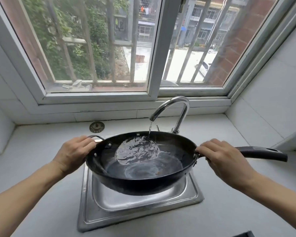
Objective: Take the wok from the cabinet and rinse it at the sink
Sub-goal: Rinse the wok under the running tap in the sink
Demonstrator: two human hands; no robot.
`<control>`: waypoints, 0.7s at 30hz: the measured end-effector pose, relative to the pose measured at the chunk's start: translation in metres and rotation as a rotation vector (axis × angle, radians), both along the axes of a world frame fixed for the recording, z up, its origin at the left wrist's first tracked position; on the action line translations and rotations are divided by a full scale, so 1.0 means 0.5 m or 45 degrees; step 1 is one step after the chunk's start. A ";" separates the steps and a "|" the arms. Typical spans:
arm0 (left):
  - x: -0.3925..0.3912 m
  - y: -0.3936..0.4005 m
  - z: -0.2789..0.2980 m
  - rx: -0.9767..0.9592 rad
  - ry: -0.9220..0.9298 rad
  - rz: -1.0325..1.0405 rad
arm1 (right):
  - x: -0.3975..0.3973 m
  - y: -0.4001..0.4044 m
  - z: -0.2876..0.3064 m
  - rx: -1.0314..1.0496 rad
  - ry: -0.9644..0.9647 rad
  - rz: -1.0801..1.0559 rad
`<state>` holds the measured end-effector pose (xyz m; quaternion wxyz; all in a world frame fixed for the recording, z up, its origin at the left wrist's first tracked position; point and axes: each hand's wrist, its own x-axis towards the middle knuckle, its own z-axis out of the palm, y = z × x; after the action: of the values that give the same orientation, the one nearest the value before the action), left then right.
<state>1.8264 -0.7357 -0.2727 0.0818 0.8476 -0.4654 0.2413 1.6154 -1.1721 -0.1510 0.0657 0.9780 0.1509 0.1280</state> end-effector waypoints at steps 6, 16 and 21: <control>-0.015 0.071 0.030 0.095 -0.049 0.102 | 0.050 0.019 -0.047 0.096 -0.019 0.053; -0.044 0.144 0.099 0.162 -0.140 0.261 | 0.130 0.059 -0.106 0.255 -0.026 0.181; -0.060 0.176 0.105 0.184 -0.159 0.309 | 0.167 0.075 -0.142 0.285 -0.011 0.238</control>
<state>1.7962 -0.6477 -0.2201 -0.0384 0.8846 -0.3800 0.2675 1.6988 -1.1346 -0.2221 -0.0554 0.9603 0.2258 0.1538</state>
